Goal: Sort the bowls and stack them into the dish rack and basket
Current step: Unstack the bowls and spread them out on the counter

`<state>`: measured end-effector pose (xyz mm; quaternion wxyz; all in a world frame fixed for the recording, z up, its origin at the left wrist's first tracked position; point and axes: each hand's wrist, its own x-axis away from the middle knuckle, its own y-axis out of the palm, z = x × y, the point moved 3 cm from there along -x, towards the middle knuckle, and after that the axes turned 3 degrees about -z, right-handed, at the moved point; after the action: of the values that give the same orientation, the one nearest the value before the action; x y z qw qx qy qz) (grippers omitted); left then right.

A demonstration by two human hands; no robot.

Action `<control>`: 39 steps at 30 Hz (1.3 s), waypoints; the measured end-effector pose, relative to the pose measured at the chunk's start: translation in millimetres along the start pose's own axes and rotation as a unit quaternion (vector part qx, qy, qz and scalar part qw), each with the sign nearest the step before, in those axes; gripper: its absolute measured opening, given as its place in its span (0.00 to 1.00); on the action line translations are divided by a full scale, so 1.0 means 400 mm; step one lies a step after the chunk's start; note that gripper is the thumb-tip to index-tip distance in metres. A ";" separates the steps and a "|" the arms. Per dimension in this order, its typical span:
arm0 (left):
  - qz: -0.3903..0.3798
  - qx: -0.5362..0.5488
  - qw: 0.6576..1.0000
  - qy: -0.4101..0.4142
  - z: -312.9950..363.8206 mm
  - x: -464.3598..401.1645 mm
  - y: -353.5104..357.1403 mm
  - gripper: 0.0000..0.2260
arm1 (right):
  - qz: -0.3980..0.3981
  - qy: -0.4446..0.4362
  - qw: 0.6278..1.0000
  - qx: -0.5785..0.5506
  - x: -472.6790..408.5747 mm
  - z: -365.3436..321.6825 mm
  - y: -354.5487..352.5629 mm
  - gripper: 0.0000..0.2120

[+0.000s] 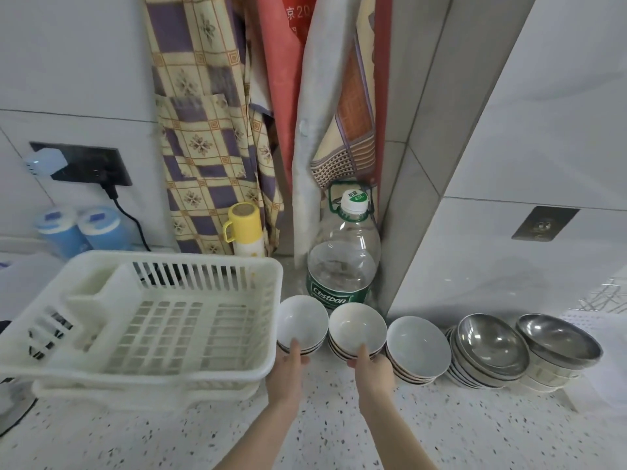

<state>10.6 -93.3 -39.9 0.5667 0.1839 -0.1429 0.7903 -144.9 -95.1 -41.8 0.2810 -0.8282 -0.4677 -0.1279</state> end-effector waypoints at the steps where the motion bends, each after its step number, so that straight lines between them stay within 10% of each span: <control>1: 0.001 0.008 1.000 -0.002 0.002 -0.008 -0.001 0.14 | 0.010 -0.007 1.000 0.011 -0.003 0.001 0.004 0.17; 18: -0.023 0.087 0.993 -0.070 0.003 -0.059 0.002 0.11 | 0.122 -0.049 0.989 -0.065 0.017 -0.013 0.031 0.13; 39: -0.164 0.159 0.973 0.026 0.027 0.011 0.014 0.25 | 0.052 -0.134 0.947 -0.286 0.109 -0.001 -0.096 0.18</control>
<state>5.2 -96.0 -28.4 0.6553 0.2719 0.0319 0.7040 -154.3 -49.3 -7.5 -0.0271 -0.9063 -0.4014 -0.1292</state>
